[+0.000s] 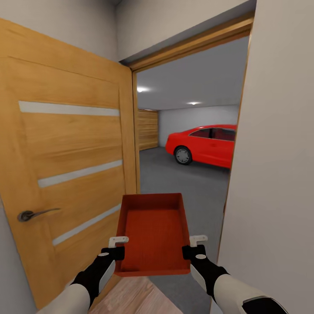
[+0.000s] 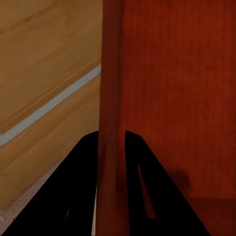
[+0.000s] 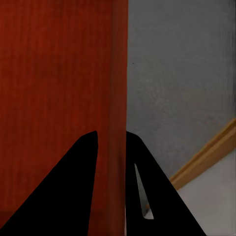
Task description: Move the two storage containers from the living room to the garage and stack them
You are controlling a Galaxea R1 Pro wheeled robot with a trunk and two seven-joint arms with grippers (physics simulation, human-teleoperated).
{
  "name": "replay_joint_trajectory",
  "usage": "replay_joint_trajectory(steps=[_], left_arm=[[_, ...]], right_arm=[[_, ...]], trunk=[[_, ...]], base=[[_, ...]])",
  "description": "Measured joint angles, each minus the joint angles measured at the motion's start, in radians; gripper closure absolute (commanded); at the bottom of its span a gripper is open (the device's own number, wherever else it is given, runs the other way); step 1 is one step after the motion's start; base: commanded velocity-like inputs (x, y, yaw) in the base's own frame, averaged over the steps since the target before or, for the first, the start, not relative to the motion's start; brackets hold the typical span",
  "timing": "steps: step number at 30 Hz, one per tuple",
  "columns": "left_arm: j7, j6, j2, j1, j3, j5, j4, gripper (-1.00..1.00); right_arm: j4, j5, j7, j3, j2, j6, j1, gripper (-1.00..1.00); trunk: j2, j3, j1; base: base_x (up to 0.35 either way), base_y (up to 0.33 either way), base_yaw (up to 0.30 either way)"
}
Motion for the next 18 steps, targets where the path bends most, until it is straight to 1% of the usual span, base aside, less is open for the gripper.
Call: replay_joint_trajectory(steps=[18], left_arm=[[0.0, 0.0, 0.0, 0.0, 0.0, 0.0, 0.0, 1.0]], right_arm=[[0.0, 0.0, 0.0, 0.0, 0.0, 0.0, 0.0, 1.0]], trunk=[[0.0, 0.0, 0.0]], base=[[0.229, 0.242, -0.268]])
